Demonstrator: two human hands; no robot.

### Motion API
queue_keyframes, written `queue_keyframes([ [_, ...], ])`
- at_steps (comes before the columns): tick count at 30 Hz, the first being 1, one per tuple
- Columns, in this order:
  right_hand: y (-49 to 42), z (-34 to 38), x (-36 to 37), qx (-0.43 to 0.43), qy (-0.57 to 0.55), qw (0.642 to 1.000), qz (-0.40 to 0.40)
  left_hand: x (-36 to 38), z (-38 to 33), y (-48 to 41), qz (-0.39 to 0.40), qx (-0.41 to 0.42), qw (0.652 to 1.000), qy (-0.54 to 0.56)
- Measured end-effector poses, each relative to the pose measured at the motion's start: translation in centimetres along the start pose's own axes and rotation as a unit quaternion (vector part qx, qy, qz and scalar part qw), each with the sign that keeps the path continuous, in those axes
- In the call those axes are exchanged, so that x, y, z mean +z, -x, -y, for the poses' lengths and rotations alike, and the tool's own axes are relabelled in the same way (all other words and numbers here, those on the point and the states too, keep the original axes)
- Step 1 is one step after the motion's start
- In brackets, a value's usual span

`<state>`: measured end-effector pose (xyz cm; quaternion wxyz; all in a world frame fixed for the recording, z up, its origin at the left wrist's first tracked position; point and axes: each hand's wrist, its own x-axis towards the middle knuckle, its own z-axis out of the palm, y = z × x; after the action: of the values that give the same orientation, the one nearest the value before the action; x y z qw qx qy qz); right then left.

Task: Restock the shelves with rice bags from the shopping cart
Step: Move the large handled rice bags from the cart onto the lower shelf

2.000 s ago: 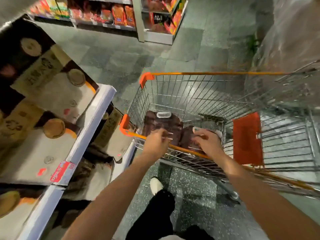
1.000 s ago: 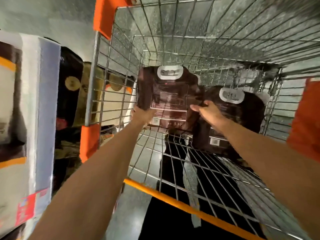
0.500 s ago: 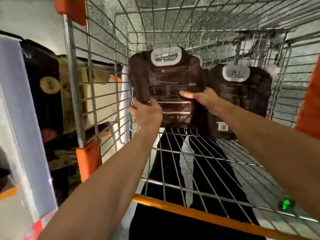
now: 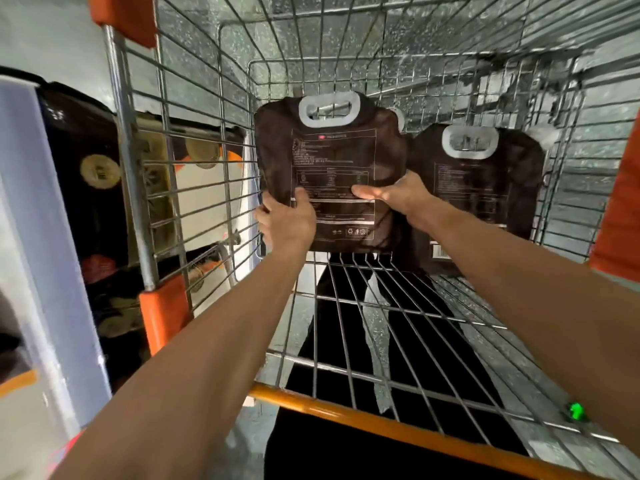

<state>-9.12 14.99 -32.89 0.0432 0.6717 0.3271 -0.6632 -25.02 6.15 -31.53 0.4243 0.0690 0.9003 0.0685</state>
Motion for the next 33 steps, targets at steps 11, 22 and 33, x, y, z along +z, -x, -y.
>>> queue_keyframes([
  [11,6.2,2.1,-0.1,-0.119,0.171,0.964,-0.162,-1.7,-0.8,1.4,0.075,0.019,0.992,0.103],
  [22,2.3,-2.3,-8.7,-0.011,-0.046,0.998,-0.030,1.1,-1.5,-0.3,0.183,0.008,0.977,0.113],
  [33,-1.3,-4.2,-9.8,0.065,-0.162,0.980,0.096,1.5,-2.1,-1.5,0.216,-0.017,0.965,0.149],
])
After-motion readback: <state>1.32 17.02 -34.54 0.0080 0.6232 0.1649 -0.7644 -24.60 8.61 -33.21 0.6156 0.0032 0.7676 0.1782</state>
